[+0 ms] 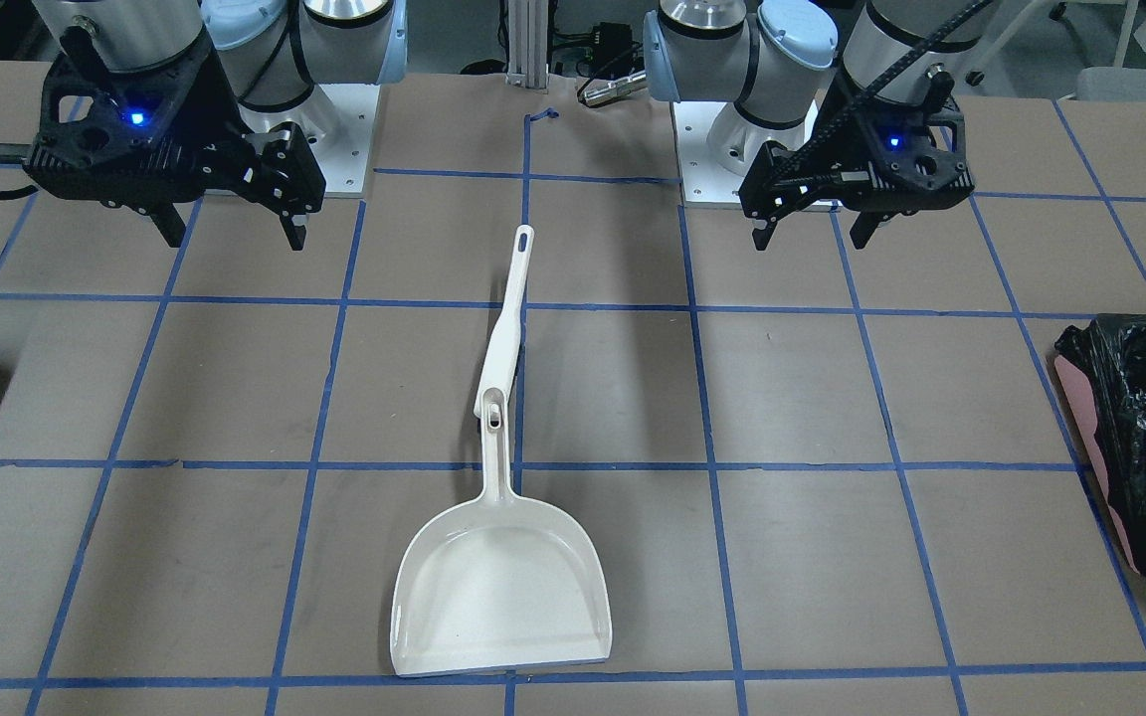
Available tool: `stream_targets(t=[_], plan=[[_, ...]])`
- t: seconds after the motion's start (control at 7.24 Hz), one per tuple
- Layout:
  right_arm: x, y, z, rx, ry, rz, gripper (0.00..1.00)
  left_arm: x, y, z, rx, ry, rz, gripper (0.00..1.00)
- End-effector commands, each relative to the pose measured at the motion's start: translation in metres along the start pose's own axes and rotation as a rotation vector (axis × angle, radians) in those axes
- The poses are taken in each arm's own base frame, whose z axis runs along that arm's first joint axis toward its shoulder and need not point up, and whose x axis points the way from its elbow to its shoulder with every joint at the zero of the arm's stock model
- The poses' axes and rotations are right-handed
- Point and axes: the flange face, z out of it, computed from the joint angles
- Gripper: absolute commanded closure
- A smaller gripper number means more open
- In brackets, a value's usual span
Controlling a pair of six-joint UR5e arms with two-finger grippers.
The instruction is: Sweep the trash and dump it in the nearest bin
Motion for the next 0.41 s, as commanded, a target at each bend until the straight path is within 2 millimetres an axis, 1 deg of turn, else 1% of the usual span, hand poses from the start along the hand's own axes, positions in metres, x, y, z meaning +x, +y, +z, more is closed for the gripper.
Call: stream_targets(t=[0.0,0.28], plan=[[0.0,0.0001,0.0001,-0.001,0.0,0.0,0.0,-0.0005,0.0,-0.0001,0.0,-0.002,-0.001,0.0],[0.0002,0.0001,0.0001,-0.001,0.002,-0.002,0.0,0.0004,-0.0009,0.0012,-0.001,0.0,0.001,0.0]])
